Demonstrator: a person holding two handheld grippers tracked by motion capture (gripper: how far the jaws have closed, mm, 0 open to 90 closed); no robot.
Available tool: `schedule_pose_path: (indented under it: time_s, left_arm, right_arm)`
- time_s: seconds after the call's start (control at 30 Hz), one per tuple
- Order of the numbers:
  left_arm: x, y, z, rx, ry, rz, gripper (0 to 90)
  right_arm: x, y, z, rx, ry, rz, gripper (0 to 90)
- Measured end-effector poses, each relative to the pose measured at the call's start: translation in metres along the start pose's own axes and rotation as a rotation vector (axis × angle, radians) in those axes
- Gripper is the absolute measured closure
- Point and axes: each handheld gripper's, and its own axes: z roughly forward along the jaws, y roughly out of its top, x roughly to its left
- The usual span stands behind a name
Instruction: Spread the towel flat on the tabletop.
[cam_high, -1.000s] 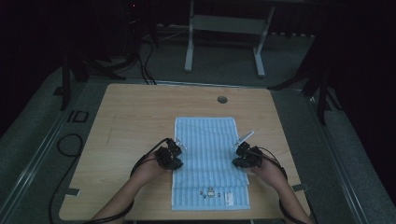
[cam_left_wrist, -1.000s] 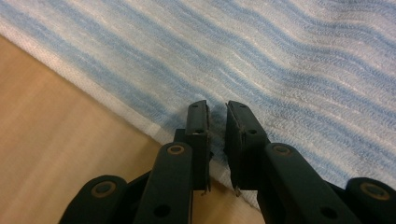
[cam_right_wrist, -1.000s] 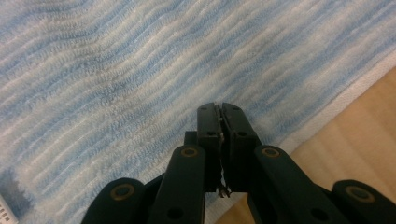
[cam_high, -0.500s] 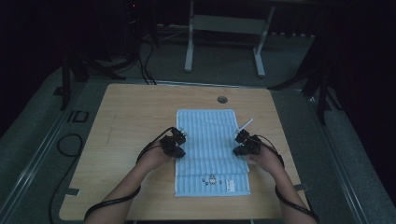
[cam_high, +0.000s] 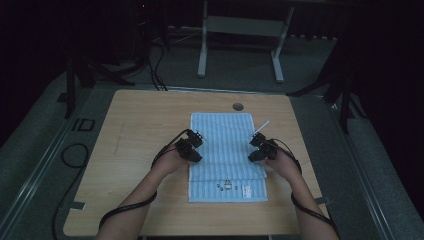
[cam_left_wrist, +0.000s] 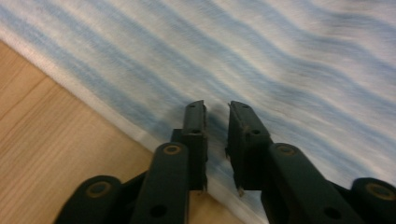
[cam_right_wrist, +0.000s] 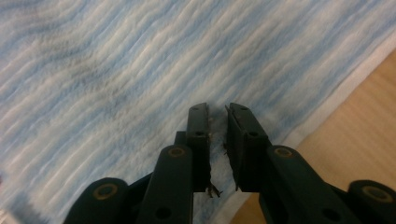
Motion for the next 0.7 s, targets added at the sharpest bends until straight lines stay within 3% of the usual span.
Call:
schedule_pose_path:
  time_s: [0.13,0.23,0.27,0.33,0.47,0.7]
  left_arm:
    - [-0.018,-0.010,-0.030,-0.077,-0.032,0.035,70.0]
    - [-0.050,-0.026,-0.054,-0.141,-0.089,0.120,67.4]
    - [-0.059,-0.032,-0.058,-0.137,-0.099,0.153,67.4]
    - [-0.076,-0.042,-0.059,-0.131,-0.106,0.190,67.2]
    - [-0.100,-0.065,-0.048,-0.069,-0.119,0.248,64.2]
    - [-0.100,-0.087,-0.030,-0.022,-0.100,0.233,61.9]
  right_arm:
    - [0.013,-0.012,-0.019,-0.021,0.001,-0.049,71.1]
    - [0.034,-0.031,-0.041,-0.081,0.025,-0.094,67.8]
    - [0.042,-0.039,-0.046,-0.101,0.040,-0.113,67.4]
    - [0.059,-0.055,-0.050,-0.115,0.069,-0.144,64.8]
    - [0.083,-0.086,-0.045,-0.071,0.051,-0.190,59.7]
    - [0.096,-0.111,-0.040,-0.043,0.046,-0.203,59.0]
